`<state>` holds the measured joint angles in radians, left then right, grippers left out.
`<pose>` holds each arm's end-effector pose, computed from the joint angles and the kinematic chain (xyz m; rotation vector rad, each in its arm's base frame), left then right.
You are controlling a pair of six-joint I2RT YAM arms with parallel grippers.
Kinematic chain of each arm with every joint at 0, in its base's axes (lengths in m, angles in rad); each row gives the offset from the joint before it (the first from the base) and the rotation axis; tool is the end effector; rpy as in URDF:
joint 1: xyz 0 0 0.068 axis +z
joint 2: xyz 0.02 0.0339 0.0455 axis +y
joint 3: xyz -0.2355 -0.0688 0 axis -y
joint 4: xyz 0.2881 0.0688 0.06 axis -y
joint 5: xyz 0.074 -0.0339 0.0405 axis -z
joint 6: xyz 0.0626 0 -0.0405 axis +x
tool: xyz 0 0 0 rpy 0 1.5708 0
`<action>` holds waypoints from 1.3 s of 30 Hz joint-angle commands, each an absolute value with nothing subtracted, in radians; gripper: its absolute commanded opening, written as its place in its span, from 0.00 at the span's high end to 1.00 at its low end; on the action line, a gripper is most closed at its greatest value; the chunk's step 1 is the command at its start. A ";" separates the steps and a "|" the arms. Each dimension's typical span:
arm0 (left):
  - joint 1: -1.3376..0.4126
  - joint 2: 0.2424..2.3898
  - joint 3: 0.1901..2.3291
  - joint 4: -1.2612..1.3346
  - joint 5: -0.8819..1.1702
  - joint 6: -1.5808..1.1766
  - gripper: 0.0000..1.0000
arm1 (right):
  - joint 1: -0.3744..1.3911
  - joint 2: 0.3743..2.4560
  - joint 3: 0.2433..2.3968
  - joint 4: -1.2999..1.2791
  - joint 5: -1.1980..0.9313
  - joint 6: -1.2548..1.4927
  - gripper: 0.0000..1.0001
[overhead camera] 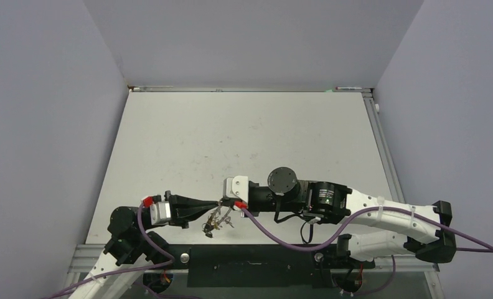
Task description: Put the keys on the keyring
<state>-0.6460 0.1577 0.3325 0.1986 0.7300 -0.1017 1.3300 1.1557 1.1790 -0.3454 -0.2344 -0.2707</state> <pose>0.1130 -0.1375 0.3037 0.9687 0.9739 -1.0678 0.0669 0.3333 0.3530 -1.5453 1.2645 0.9264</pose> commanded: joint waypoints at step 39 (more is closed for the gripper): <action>-0.643 0.129 0.360 0.192 0.661 -0.062 1.00 | 1.313 1.167 1.122 -0.149 -0.048 -0.060 0.95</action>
<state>-0.6441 0.1375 0.3325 0.1616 0.6556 -0.0692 1.3209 1.1625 1.0687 -0.1425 -0.0681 -0.0719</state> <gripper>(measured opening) 0.004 0.065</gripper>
